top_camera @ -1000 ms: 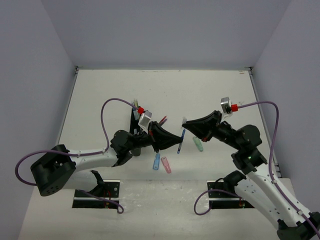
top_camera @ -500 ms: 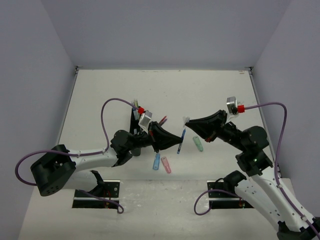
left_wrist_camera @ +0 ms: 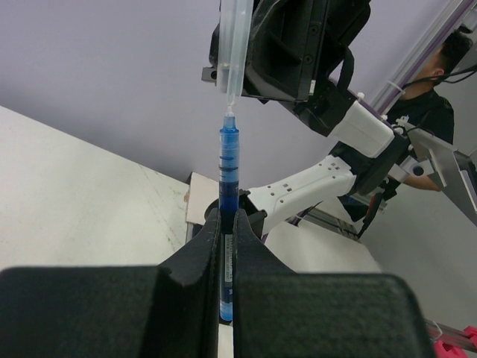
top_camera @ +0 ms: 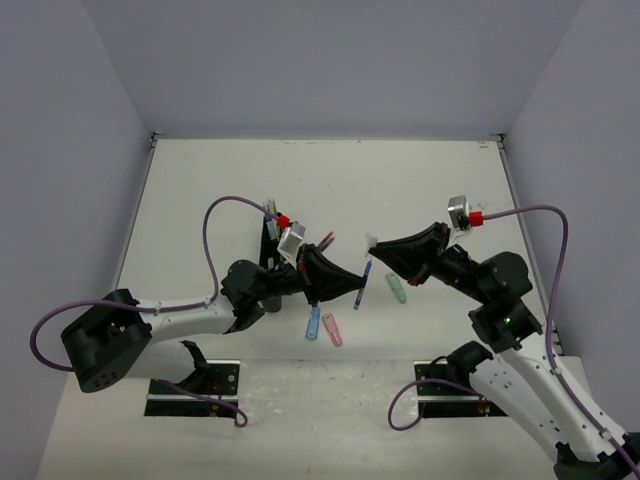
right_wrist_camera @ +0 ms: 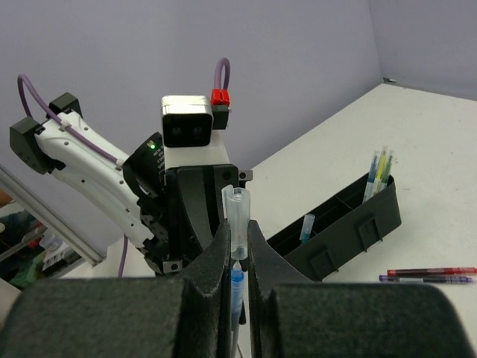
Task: Sort the stationery into containers
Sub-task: Close the pen cap on the pen.
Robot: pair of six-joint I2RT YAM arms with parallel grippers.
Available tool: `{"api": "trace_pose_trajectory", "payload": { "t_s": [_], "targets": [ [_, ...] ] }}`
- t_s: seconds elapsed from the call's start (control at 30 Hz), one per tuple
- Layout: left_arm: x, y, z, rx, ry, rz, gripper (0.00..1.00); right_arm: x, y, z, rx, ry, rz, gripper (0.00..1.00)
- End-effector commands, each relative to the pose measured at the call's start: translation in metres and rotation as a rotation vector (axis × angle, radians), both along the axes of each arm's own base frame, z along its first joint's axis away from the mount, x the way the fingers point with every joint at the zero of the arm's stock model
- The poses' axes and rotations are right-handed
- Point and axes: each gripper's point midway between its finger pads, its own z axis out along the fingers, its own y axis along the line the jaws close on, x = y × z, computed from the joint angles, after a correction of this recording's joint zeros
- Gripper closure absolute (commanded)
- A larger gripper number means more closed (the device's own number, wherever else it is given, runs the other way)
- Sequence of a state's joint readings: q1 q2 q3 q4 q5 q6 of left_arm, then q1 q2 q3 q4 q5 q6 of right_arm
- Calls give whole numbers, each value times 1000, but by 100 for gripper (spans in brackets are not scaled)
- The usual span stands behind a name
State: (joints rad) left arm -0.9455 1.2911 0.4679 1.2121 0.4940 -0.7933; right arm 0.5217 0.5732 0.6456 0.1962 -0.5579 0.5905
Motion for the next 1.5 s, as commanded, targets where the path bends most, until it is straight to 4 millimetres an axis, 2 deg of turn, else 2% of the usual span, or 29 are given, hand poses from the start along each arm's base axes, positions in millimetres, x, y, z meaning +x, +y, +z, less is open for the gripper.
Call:
{"api": "trace_pose_trajectory", "payload": {
  "t_s": [0.0,0.6,0.97,1.13,1.27,1.47],
  "targets": [
    [-3,2,32,-82,-66,3,100,1,-1,-2,7,-14,-15,100],
    [2,1,37,-96,-65,24,100,-4,0,-5,19,3,11,100],
    [8,2,55,-102,-152,80,100,2,8,-29,-21,135,34,97],
    [14,6,65,-99,-184,133,100,1,9,-33,-30,162,45,96],
    [19,8,66,-83,-192,165,100,0,6,-32,-40,145,33,100],
    [23,5,60,-58,-179,179,100,1,2,-30,-69,117,4,100]
  ]
}}
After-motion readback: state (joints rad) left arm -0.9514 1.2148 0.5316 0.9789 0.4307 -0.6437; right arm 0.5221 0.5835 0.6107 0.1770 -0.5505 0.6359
